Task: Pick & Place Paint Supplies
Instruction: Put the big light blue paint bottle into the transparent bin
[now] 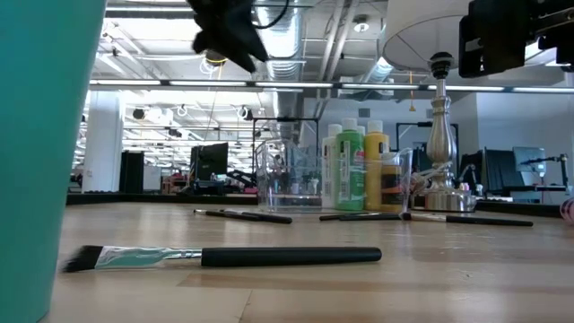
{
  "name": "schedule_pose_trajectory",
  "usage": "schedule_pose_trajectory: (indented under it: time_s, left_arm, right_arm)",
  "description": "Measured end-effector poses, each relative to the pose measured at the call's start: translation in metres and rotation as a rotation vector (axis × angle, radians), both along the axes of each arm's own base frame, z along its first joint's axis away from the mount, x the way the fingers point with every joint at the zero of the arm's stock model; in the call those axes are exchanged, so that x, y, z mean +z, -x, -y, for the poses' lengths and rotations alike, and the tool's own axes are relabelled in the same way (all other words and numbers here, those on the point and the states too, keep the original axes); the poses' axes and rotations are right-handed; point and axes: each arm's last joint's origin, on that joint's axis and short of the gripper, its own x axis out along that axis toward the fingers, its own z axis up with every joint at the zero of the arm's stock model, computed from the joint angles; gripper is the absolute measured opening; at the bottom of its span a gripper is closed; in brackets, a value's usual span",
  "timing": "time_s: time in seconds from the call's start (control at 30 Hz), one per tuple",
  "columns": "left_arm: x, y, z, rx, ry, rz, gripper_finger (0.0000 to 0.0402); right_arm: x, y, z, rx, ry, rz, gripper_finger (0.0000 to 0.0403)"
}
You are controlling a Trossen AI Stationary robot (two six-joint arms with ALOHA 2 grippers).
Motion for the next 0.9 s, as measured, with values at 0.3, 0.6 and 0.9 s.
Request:
schedule_pose_trajectory:
  time_s: [0.3, 0.6, 0.9]
  left_arm:
    - [0.009, 0.024, 0.038, -0.07, 0.225, -0.018, 0.0094]
    - [-0.003, 0.05, 0.063, 0.054, 0.459, -0.24, 0.0094]
    - [-0.006, 0.067, 0.088, 0.162, 0.547, -0.322, 0.0094]
  right_arm:
    - [0.0, 0.0, 0.0, 0.0, 0.009, -0.001, 0.024]
    - [-0.001, -0.003, 0.004, -0.019, 0.015, 0.0, 0.024]
    - [-0.001, -0.009, 0.012, -0.057, 0.023, 0.002, 0.024]
